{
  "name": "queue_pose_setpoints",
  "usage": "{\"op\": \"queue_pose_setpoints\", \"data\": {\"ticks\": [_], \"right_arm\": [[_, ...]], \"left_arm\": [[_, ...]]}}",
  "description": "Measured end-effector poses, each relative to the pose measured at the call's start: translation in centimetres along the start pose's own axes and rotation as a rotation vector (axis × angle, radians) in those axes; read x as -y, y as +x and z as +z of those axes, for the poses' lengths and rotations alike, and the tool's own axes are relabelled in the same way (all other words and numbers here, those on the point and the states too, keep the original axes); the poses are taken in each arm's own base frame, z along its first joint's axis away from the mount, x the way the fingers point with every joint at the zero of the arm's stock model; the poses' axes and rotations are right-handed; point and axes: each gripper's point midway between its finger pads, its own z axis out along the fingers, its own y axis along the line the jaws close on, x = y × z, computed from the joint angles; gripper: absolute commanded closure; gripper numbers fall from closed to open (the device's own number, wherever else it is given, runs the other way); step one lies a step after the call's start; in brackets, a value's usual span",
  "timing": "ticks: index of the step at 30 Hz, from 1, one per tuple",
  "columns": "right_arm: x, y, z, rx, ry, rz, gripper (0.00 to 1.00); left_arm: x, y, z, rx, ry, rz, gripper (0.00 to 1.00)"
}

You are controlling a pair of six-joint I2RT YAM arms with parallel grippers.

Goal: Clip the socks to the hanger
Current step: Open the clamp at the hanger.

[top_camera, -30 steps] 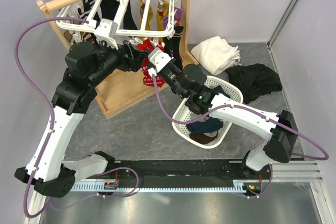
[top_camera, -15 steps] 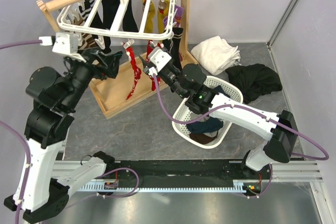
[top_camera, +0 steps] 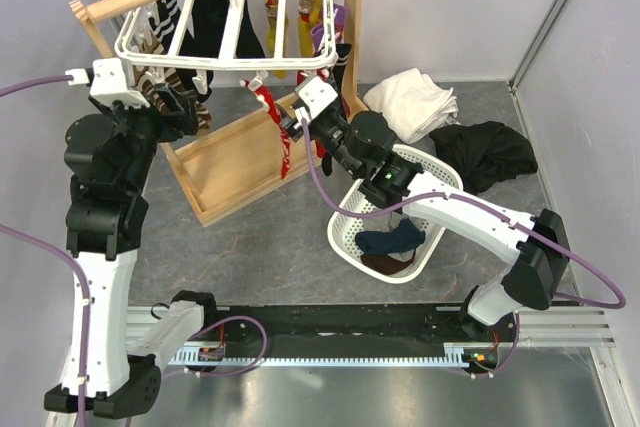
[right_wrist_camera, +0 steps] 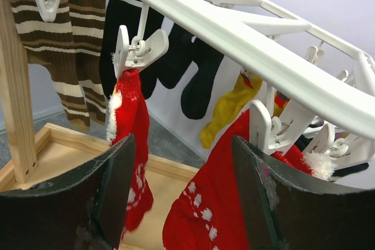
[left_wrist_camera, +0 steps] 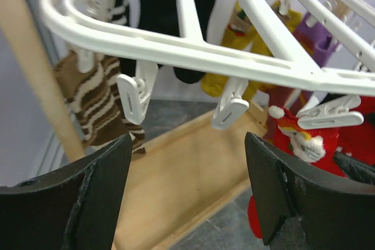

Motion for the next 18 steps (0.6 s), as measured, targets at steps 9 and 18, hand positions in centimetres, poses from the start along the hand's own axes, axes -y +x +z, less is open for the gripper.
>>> {"op": "queue_pose_setpoints", "data": {"ticks": [9, 18], "right_arm": [[1.0, 0.1, -0.5, -0.004, 0.003, 0.020, 0.21], [1.6, 1.2, -0.8, -0.014, -0.007, 0.022, 0.19]], "left_arm": [[2.9, 2.6, 1.9, -0.053, 0.195, -0.030, 0.28], [4.3, 0.9, 2.3, 0.012, 0.276, -0.023, 0.47]]}}
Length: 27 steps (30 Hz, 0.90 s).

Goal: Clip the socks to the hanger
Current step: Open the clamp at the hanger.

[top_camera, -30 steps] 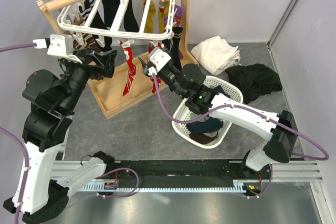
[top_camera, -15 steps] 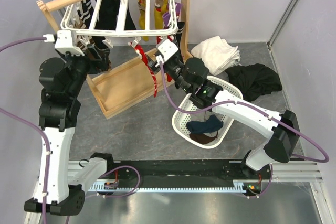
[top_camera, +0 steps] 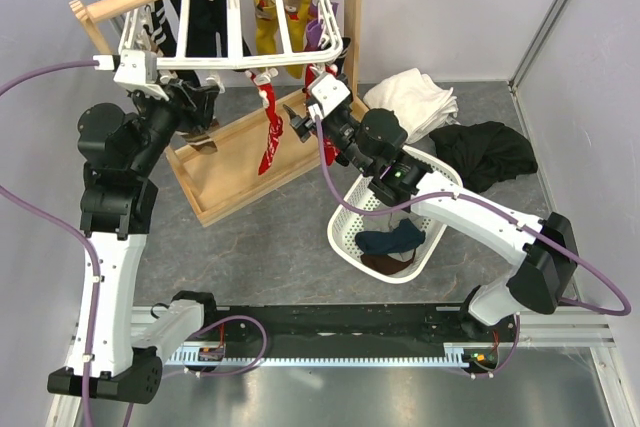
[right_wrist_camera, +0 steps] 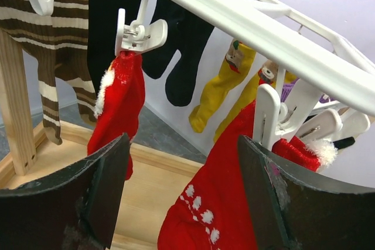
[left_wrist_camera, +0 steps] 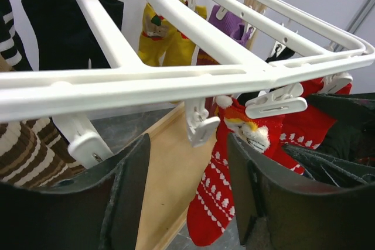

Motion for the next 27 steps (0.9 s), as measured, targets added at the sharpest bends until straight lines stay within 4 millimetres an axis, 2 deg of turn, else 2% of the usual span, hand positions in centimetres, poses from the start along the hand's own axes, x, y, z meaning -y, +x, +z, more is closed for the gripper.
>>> {"op": "queue_pose_setpoints", "data": {"ticks": [5, 20, 24, 27], "right_arm": [[0.2, 0.3, -0.2, -0.003, -0.001, 0.005, 0.18], [0.0, -0.1, -0.8, 0.016, -0.031, 0.029, 0.17], [-0.1, 0.2, -0.9, 0.015, -0.038, 0.032, 0.16], [0.0, 0.3, -1.1, 0.016, -0.039, 0.034, 0.16]], "left_arm": [[-0.4, -0.2, 0.8, 0.007, -0.015, 0.002, 0.56], [-0.3, -0.5, 1.5, 0.017, 0.003, 0.005, 0.58], [-0.2, -0.4, 2.0, 0.016, 0.015, 0.005, 0.68], [-0.2, -0.4, 2.1, 0.016, 0.020, 0.005, 0.72]]}}
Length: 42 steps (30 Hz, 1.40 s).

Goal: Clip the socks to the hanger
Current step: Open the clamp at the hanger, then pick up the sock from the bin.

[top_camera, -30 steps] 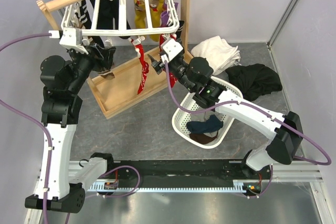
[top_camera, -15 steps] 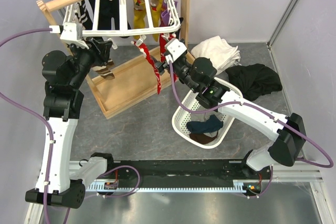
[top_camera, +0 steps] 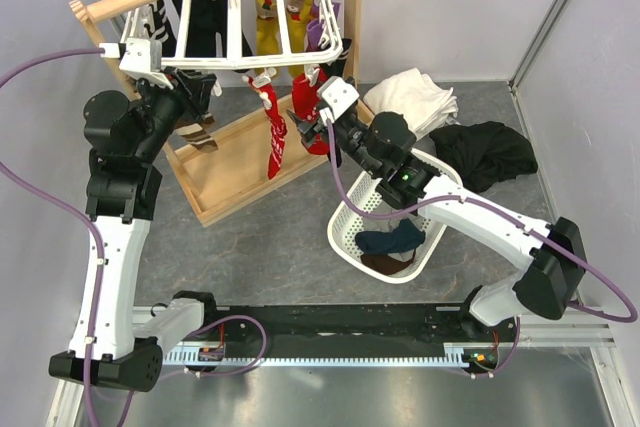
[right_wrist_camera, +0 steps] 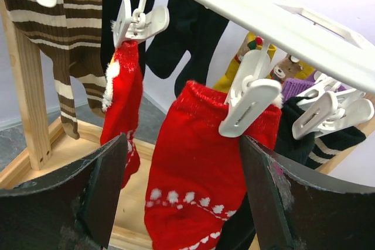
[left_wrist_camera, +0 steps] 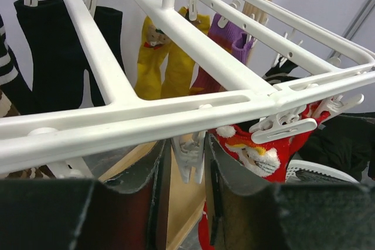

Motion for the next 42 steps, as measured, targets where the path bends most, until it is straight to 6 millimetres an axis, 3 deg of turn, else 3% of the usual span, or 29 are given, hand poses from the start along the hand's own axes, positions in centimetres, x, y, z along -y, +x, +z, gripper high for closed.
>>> {"op": "queue_pose_setpoints", "data": {"ticks": [7, 12, 20, 24, 31, 35, 39, 42], "right_arm": [[0.1, -0.5, -0.6, 0.017, -0.007, 0.001, 0.16], [0.2, -1.7, -1.2, 0.042, -0.020, 0.006, 0.15], [-1.0, -6.2, -3.1, 0.143, -0.125, 0.098, 0.13], [-1.6, -7.1, -3.6, 0.163, -0.167, 0.145, 0.12], [-2.6, -5.3, -4.7, 0.057, -0.201, 0.213, 0.10], [-2.4, -3.2, -6.5, -0.047, -0.172, 0.251, 0.09], [-1.5, 0.4, -8.5, -0.192, -0.089, 0.292, 0.09], [-0.7, 5.2, -10.5, -0.347, -0.005, 0.336, 0.09]], "left_arm": [[0.8, -0.2, 0.0, 0.007, 0.044, 0.003, 0.93], [1.0, -0.4, 0.0, 0.010, 0.056, 0.004, 0.97], [2.4, -0.9, -0.6, 0.023, 0.088, -0.046, 0.98], [3.1, -1.1, -1.0, 0.036, 0.081, -0.069, 0.98], [2.8, -0.4, -0.8, 0.043, -0.010, -0.101, 0.98], [2.7, 0.2, -0.3, 0.037, -0.062, -0.110, 0.98], [2.5, 0.9, 0.4, 0.023, -0.107, -0.114, 0.98], [2.0, 1.4, 0.8, 0.014, -0.140, -0.113, 0.98]]}}
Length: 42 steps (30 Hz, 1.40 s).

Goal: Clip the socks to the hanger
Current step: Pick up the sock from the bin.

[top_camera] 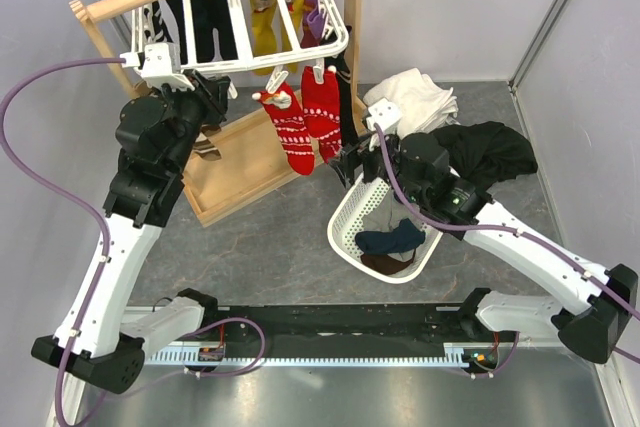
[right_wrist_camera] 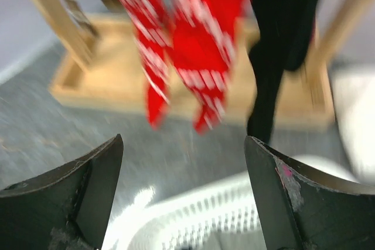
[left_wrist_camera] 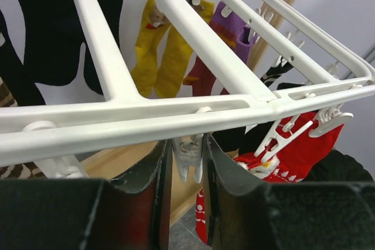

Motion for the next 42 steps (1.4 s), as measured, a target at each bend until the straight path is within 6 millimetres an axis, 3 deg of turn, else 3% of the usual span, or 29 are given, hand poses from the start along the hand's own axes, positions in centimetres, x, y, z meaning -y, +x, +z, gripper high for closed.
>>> {"op": "queue_pose_setpoints", "data": {"ticks": [7, 12, 22, 32, 37, 42], "right_arm": [[5.0, 12.9, -2.6, -0.354, 0.226, 0.147, 0.09], [8.7, 17.5, -5.1, -0.487, 0.383, 0.233, 0.11], [14.2, 22.2, -6.8, -0.621, 0.585, 0.332, 0.22], [14.5, 25.4, -5.1, -0.771, 0.521, 0.278, 0.37], [14.1, 25.2, -4.2, -0.799, 0.478, 0.255, 0.47], [15.0, 23.4, -0.6, -0.749, 0.467, 0.241, 0.51]], "left_arm": [[-0.6, 0.5, 0.6, -0.008, -0.041, 0.003, 0.98], [-0.9, 0.6, 0.8, -0.007, -0.056, 0.005, 0.98], [-0.9, 0.9, 1.2, -0.012, -0.053, 0.029, 0.98], [-0.7, 0.7, 1.2, -0.008, -0.042, 0.041, 0.98], [-0.5, 0.7, 1.2, -0.009, -0.029, 0.041, 0.98], [-0.5, 0.7, 1.2, -0.009, -0.027, 0.045, 0.98]]}}
